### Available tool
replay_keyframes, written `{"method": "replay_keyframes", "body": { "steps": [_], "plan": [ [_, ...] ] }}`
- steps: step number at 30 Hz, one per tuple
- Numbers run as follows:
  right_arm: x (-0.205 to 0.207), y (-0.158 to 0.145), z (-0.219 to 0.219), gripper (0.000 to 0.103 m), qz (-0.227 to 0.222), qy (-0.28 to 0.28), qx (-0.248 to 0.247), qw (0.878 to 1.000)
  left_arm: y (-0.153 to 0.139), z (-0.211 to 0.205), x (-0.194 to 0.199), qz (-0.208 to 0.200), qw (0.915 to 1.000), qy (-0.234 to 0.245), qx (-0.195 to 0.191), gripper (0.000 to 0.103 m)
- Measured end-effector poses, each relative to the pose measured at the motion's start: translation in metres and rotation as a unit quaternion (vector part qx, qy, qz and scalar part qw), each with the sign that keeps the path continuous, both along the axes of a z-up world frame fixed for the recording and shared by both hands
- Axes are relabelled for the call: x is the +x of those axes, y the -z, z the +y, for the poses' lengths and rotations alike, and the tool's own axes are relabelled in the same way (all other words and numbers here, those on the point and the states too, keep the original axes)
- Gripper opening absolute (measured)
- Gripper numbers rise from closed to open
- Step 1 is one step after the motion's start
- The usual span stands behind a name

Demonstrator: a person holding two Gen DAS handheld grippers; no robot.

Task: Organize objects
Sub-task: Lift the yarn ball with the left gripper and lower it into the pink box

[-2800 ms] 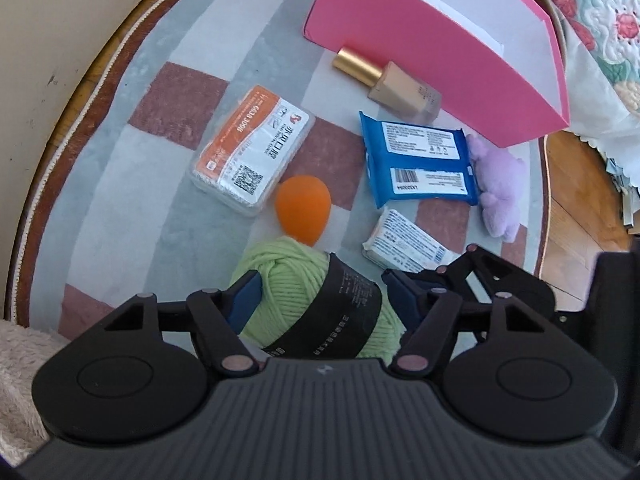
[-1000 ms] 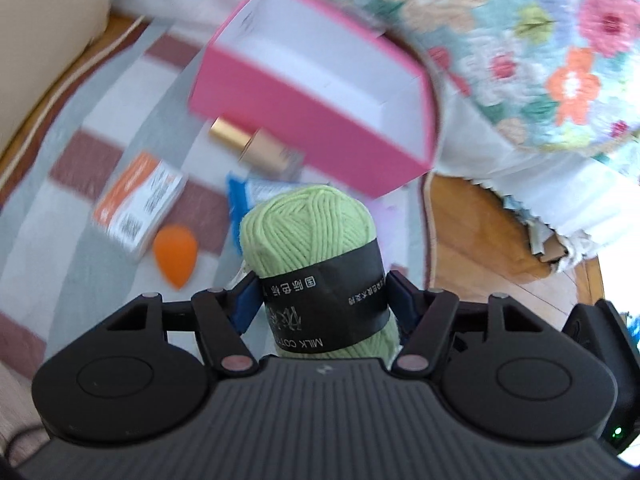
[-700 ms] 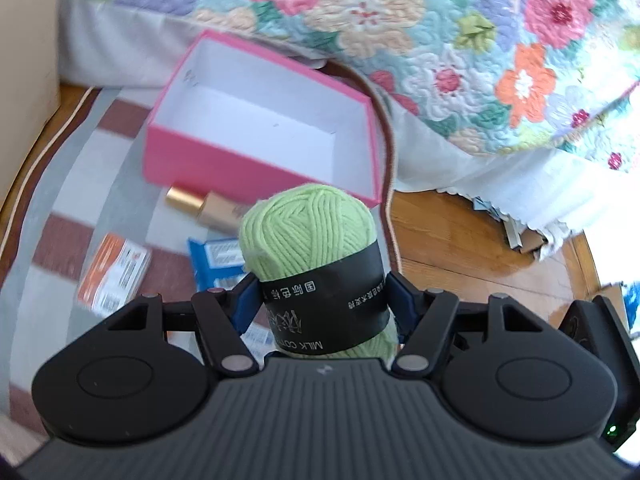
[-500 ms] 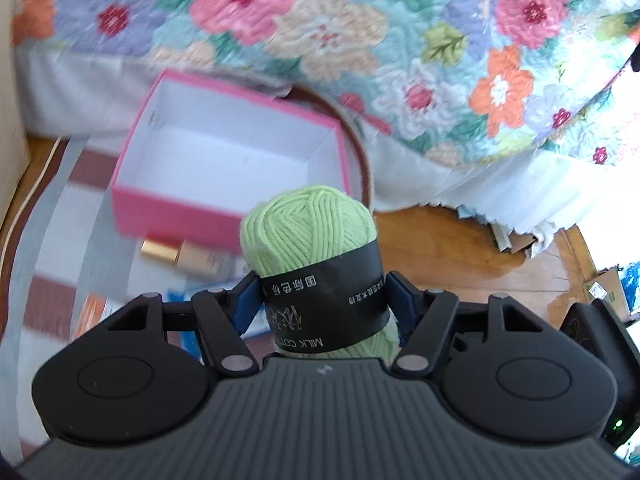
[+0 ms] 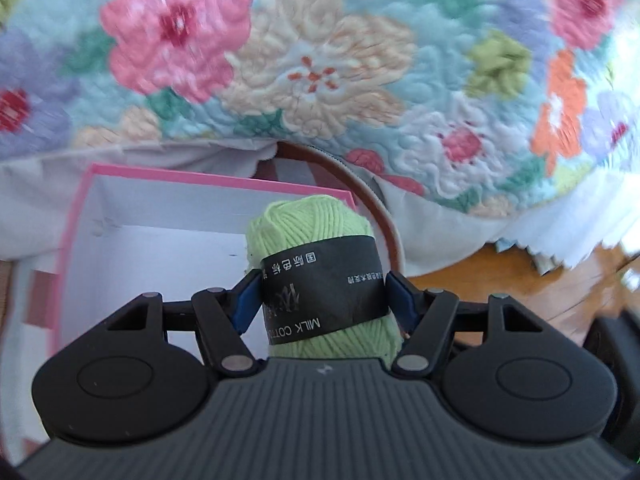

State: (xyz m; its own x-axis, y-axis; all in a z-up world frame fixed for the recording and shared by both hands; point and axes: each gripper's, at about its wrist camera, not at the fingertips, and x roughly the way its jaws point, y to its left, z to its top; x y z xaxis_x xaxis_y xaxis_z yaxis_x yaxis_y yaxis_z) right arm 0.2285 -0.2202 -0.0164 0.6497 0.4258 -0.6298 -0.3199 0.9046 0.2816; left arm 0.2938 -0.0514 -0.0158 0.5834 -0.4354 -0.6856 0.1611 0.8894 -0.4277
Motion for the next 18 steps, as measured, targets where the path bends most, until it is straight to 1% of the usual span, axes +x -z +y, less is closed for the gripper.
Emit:
{"method": "replay_keyframes", "body": {
  "steps": [3, 4, 7, 9, 10, 11, 13, 14, 15, 16, 17, 18],
  "plan": [
    [0.020, 0.014, 0.001, 0.065, 0.023, 0.016, -0.015, 0.999, 0.026, 0.005, 0.035, 0.043, 0.9986, 0.001, -0.032, 0.064],
    [0.027, 0.018, 0.003, 0.065, 0.027, 0.018, -0.028, 0.999, 0.034, 0.007, 0.044, 0.055, 0.9976, 0.002, -0.042, 0.064],
    [0.043, 0.032, 0.013, 0.065, 0.038, 0.008, -0.083, 0.996, 0.059, 0.013, 0.067, 0.090, 0.9932, -0.003, -0.073, 0.064],
    [0.044, 0.041, 0.024, 0.065, 0.044, -0.028, -0.132, 0.990, 0.074, 0.017, 0.075, 0.116, 0.9897, -0.002, -0.084, 0.064],
    [0.043, 0.044, 0.027, 0.065, 0.041, -0.045, -0.151, 0.987, 0.078, 0.017, 0.076, 0.119, 0.9890, -0.001, -0.088, 0.064],
    [0.042, 0.045, 0.029, 0.066, 0.040, -0.057, -0.160, 0.985, 0.081, 0.018, 0.077, 0.120, 0.9887, 0.003, -0.090, 0.064],
    [0.044, 0.048, 0.028, 0.066, 0.041, -0.081, -0.165, 0.982, 0.085, 0.018, 0.080, 0.118, 0.9888, 0.009, -0.091, 0.064],
    [0.046, 0.049, 0.026, 0.066, 0.041, -0.084, -0.161, 0.983, 0.086, 0.018, 0.082, 0.120, 0.9885, 0.010, -0.092, 0.064],
    [0.048, 0.050, 0.023, 0.062, 0.044, -0.088, -0.153, 0.983, 0.088, 0.018, 0.084, 0.121, 0.9881, 0.012, -0.093, 0.063],
    [0.051, 0.052, 0.020, 0.057, 0.047, -0.092, -0.148, 0.984, 0.089, 0.017, 0.087, 0.122, 0.9885, 0.013, -0.088, 0.063],
    [0.053, 0.054, 0.018, 0.045, 0.050, -0.094, -0.149, 0.983, 0.091, 0.016, 0.087, 0.122, 0.9892, 0.013, -0.079, 0.063],
    [0.055, 0.057, 0.016, 0.041, 0.054, -0.095, -0.154, 0.982, 0.092, 0.016, 0.088, 0.123, 0.9892, 0.015, -0.078, 0.063]
  ]
}}
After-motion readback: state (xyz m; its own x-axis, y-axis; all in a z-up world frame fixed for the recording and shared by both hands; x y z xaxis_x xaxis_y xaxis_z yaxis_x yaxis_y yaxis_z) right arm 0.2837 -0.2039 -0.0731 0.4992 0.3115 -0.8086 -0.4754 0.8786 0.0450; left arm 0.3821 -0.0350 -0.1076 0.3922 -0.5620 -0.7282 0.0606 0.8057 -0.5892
